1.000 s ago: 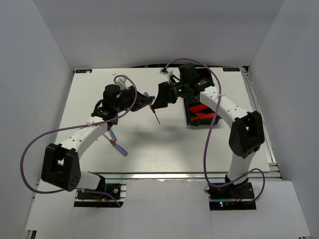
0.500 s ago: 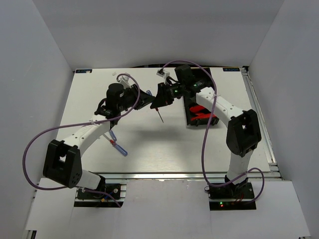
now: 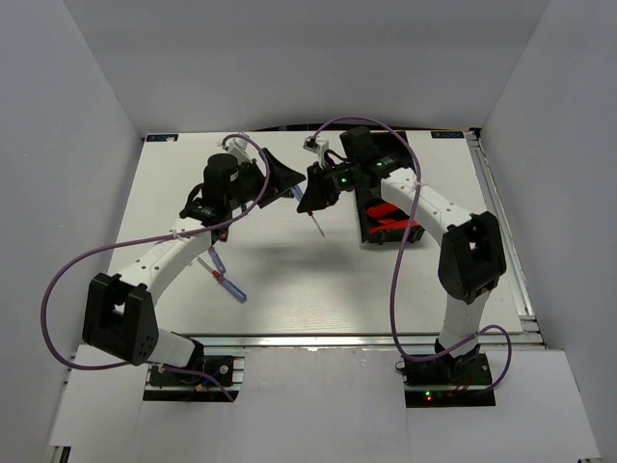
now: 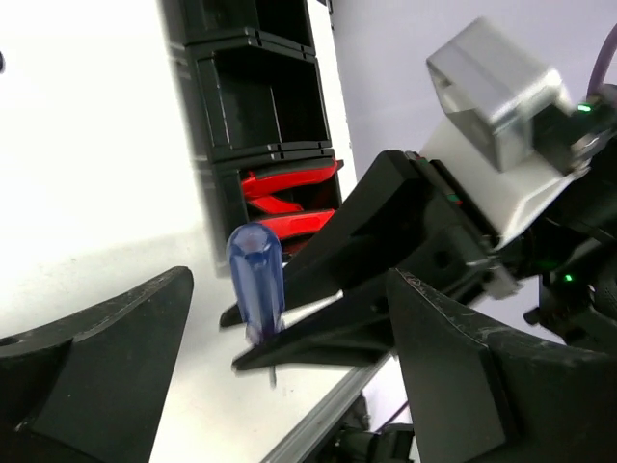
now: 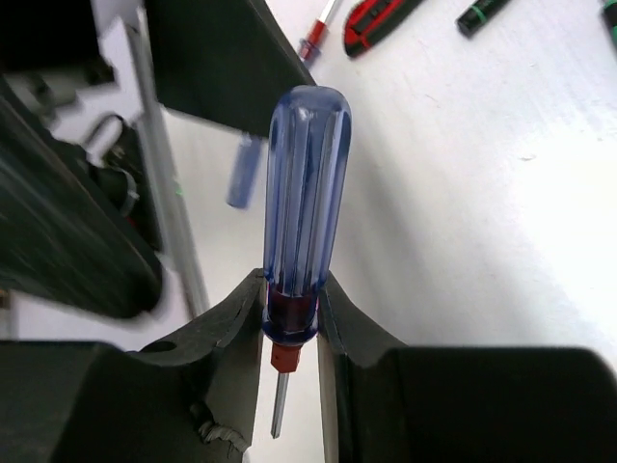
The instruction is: Sort the tools into containers
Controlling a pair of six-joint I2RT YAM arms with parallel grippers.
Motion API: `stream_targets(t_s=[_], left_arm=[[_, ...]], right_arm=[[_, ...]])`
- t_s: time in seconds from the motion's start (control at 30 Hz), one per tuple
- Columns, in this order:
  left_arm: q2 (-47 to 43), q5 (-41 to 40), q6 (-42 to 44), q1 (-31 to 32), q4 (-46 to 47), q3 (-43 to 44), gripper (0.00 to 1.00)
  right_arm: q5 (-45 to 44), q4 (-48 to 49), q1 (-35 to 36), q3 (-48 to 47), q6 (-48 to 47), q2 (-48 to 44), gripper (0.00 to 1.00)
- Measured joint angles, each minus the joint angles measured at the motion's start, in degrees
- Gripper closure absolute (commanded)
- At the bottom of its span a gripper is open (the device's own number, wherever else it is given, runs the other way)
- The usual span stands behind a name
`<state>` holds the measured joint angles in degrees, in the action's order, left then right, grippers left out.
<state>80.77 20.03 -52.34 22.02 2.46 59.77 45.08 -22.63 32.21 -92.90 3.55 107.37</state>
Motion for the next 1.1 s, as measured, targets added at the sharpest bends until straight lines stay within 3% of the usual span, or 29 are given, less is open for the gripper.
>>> stream_targets(t_s=[0.23, 0.37, 0.5, 0.8, 0.87, 0.9, 0.93, 1.03, 1.07, 1.1], left_arm=[[-4.66, -0.13, 2.54, -5.57, -4.81, 0.26, 0.07], [-8.00, -0.20, 3.96, -10.82, -9.49, 0.24, 0.07], [-12.48, -0.61, 5.40, -14.36, -14.62, -1.97, 0.07], [-22.18, -2.64, 5.88, -15.91, -22.80, -11.23, 0.06], [-23.93, -3.28, 5.79, -15.98, -24.00, -12.41, 0.06], [-24.57, -3.56, 5.79, -16.09, -24.76, -12.61, 0.05], [-25.14, -4.00, 5.79, -16.20, -25.27, -12.70, 0.05], [-26.27, -5.07, 5.84, -16.55, -26.43, -12.70, 0.05], [-26.51, -5.42, 5.86, -16.68, -26.75, -12.70, 0.05], [-26.64, -5.77, 5.95, -16.68, -27.10, -12.70, 0.05]], right_arm=[[-4.63, -12.46, -4.26, -5.77, -22.29, 0.13, 1.00], [-15.06, -15.41, -8.48, -11.56, -40.19, 0.26, 1.00], [-25.92, -16.46, -12.15, -11.34, -55.15, 1.25, 1.00], [-42.47, -15.89, -16.00, -9.29, -72.52, 8.33, 0.99], [-44.26, -15.45, -16.06, -9.29, -74.14, 9.31, 0.93], [-45.11, -14.95, -16.06, -9.27, -74.88, 9.70, 0.81], [-45.77, -14.45, -16.06, -9.27, -75.63, 9.99, 0.78], [-47.58, -12.39, -16.06, -9.27, -77.18, 11.10, 0.55], [-48.00, -11.93, -16.06, -9.29, -77.57, 11.61, 0.42], [-48.35, -11.69, -16.06, -9.38, -78.01, 12.20, 0.38]])
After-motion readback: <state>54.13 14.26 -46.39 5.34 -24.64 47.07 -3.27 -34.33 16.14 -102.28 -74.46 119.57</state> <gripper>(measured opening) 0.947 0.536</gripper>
